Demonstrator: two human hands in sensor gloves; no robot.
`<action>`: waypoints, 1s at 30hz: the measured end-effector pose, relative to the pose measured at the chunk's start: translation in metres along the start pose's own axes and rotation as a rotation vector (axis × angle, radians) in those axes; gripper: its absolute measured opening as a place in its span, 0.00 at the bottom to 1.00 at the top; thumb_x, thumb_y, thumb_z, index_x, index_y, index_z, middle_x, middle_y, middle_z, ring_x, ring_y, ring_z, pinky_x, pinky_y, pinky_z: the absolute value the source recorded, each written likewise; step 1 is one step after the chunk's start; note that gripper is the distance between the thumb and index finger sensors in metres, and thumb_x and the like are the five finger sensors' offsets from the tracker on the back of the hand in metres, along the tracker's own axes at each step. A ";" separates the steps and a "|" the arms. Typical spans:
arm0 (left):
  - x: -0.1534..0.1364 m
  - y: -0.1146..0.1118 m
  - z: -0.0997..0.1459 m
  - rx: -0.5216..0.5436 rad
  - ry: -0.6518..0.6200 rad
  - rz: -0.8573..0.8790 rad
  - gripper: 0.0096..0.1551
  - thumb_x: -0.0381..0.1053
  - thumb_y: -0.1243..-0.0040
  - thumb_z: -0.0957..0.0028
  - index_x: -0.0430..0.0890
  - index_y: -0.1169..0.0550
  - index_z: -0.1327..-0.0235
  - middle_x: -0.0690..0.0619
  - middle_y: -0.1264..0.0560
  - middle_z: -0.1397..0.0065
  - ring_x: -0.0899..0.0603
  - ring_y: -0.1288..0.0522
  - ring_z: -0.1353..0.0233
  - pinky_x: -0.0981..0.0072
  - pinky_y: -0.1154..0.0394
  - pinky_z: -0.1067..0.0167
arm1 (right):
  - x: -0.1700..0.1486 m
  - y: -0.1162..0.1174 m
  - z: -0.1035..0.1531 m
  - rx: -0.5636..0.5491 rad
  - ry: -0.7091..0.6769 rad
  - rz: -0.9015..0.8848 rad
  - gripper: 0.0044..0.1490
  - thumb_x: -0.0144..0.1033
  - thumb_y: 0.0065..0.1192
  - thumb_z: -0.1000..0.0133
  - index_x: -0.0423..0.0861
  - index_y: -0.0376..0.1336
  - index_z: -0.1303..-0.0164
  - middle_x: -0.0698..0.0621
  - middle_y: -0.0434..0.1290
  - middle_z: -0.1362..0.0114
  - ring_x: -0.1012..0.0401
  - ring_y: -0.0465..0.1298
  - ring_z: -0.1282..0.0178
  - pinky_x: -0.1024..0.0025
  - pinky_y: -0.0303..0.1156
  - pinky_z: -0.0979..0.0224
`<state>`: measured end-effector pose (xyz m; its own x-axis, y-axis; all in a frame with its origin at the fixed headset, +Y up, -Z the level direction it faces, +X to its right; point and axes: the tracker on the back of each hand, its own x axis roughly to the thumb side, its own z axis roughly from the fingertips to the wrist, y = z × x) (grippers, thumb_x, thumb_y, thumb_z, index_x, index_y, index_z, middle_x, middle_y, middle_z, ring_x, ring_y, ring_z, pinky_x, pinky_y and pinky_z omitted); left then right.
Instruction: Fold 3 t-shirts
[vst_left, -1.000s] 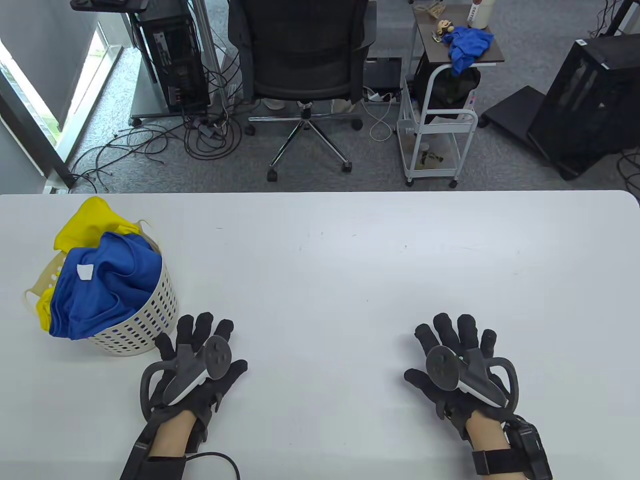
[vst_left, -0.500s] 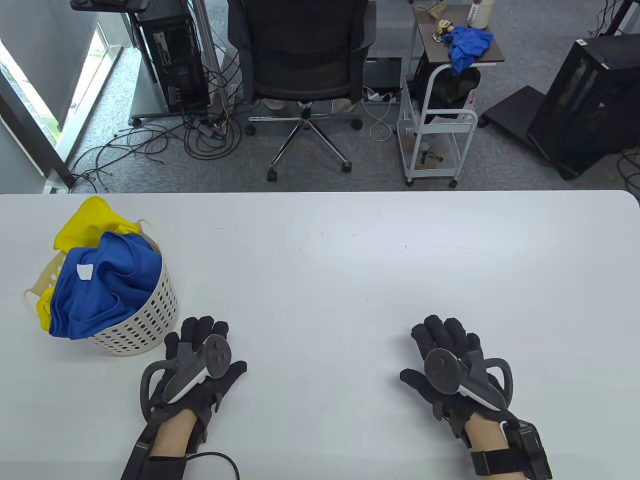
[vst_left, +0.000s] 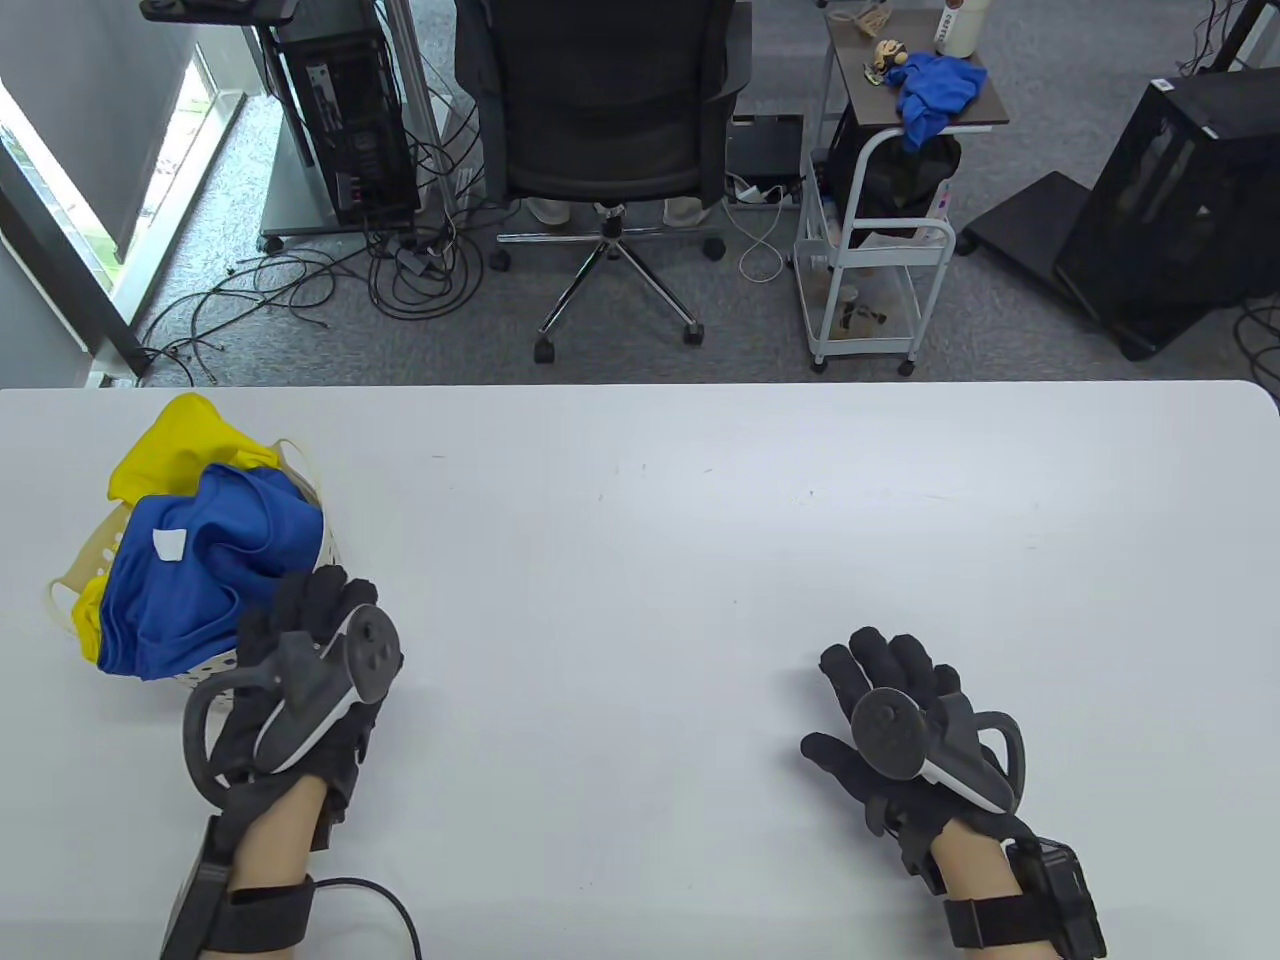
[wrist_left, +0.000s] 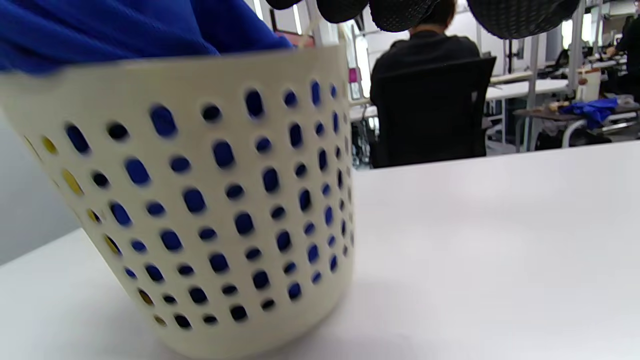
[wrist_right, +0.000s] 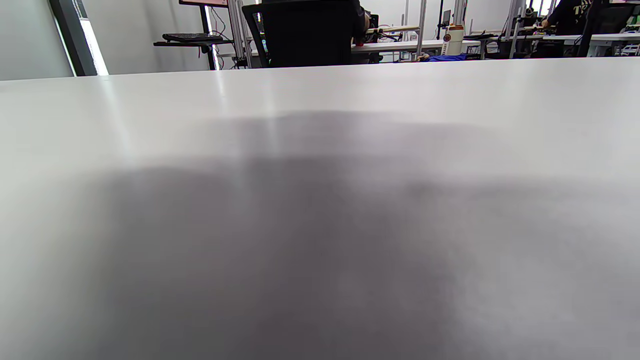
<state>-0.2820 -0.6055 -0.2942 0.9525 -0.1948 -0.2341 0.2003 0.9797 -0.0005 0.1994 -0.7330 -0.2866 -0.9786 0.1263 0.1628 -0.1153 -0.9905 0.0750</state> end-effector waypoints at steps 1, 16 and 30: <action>-0.008 0.007 0.000 0.027 0.006 0.000 0.42 0.70 0.51 0.54 0.64 0.42 0.24 0.60 0.46 0.15 0.47 0.49 0.14 0.47 0.45 0.18 | 0.000 0.000 0.000 -0.003 0.000 -0.002 0.53 0.68 0.50 0.54 0.59 0.36 0.24 0.50 0.33 0.13 0.39 0.39 0.13 0.28 0.41 0.19; -0.096 0.008 -0.005 -0.107 0.283 -0.218 0.35 0.67 0.45 0.53 0.68 0.36 0.30 0.60 0.48 0.14 0.46 0.53 0.13 0.42 0.48 0.17 | -0.002 -0.001 -0.001 0.015 0.013 -0.005 0.53 0.68 0.50 0.54 0.60 0.36 0.24 0.50 0.31 0.14 0.39 0.38 0.14 0.28 0.40 0.19; -0.080 0.050 0.003 0.021 0.306 -0.297 0.21 0.60 0.43 0.53 0.66 0.26 0.45 0.63 0.23 0.31 0.51 0.24 0.27 0.48 0.31 0.26 | -0.003 -0.001 -0.001 0.016 0.009 -0.018 0.53 0.68 0.50 0.53 0.60 0.36 0.24 0.49 0.30 0.14 0.38 0.37 0.14 0.28 0.40 0.19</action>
<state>-0.3473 -0.5411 -0.2724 0.7414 -0.4428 -0.5042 0.4636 0.8812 -0.0922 0.2022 -0.7321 -0.2887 -0.9779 0.1433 0.1521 -0.1301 -0.9871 0.0935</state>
